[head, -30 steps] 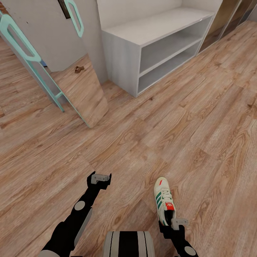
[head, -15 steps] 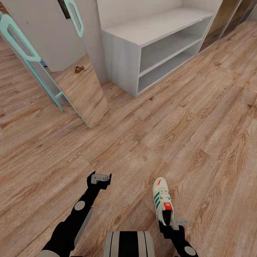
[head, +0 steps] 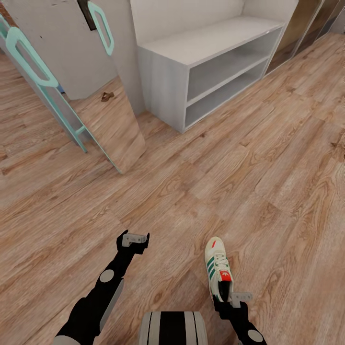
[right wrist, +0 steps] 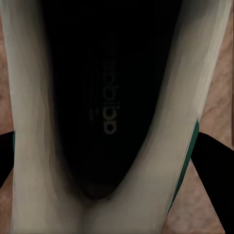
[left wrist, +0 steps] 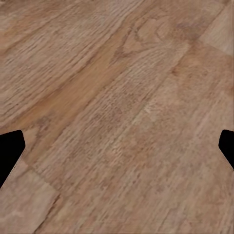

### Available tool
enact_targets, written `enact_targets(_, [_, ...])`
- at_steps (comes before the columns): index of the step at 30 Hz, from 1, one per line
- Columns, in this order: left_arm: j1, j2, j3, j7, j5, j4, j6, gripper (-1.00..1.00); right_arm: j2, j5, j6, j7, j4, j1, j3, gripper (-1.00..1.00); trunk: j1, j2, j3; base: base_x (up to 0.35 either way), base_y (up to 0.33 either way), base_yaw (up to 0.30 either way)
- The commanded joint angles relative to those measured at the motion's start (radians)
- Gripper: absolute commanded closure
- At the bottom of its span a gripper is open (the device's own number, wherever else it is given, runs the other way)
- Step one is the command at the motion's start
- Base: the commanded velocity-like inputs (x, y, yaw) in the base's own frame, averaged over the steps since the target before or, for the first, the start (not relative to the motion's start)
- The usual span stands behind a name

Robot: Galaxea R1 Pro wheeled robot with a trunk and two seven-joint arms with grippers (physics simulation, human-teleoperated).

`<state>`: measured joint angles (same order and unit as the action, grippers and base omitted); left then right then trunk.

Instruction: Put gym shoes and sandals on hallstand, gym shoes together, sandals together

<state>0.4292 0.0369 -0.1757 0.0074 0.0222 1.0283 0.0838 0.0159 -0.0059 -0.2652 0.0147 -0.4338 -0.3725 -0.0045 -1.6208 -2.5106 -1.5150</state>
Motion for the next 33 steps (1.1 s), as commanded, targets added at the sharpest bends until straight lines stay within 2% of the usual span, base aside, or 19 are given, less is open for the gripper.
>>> enact_targets(1, [0.000,0.000,-0.001,0.001,0.002,-0.001,0.003,-1.00,0.000,-0.001,-0.003,0.002,-0.001,0.000,0.000,1.00,0.001,0.000,0.003,0.000,0.000,0.000])
enact_targets(16, [0.000,0.000,-0.001,0.002,0.002,0.000,0.001,-1.00,0.000,-0.002,-0.003,0.001,-0.007,0.000,-0.001,1.00,0.007,0.004,0.066,0.000,0.000,0.000])
enact_targets(21, [0.000,0.001,-0.001,0.002,0.002,0.000,-0.002,-1.00,0.001,-0.002,-0.003,0.000,-0.043,0.000,-0.001,1.00,0.010,0.005,0.093,0.000,0.000,0.000])
enact_targets(23, [0.000,0.001,-0.001,0.003,0.002,0.000,-0.009,-1.00,0.001,-0.002,-0.003,-0.001,-0.066,0.000,-0.002,1.00,0.010,0.005,0.104,0.000,0.000,0.000])
enact_targets(28, [0.000,0.001,-0.002,0.003,0.002,0.000,-0.075,-1.00,0.000,-0.002,0.003,-0.002,-0.157,0.000,-0.004,1.00,0.013,0.006,0.131,0.000,0.000,0.000])
enact_targets(33, [0.000,0.002,-0.001,0.003,0.003,0.000,-0.117,-1.00,-0.001,-0.002,0.028,-0.001,-0.339,0.003,-0.007,1.00,0.015,0.008,0.159,0.000,0.000,0.000])
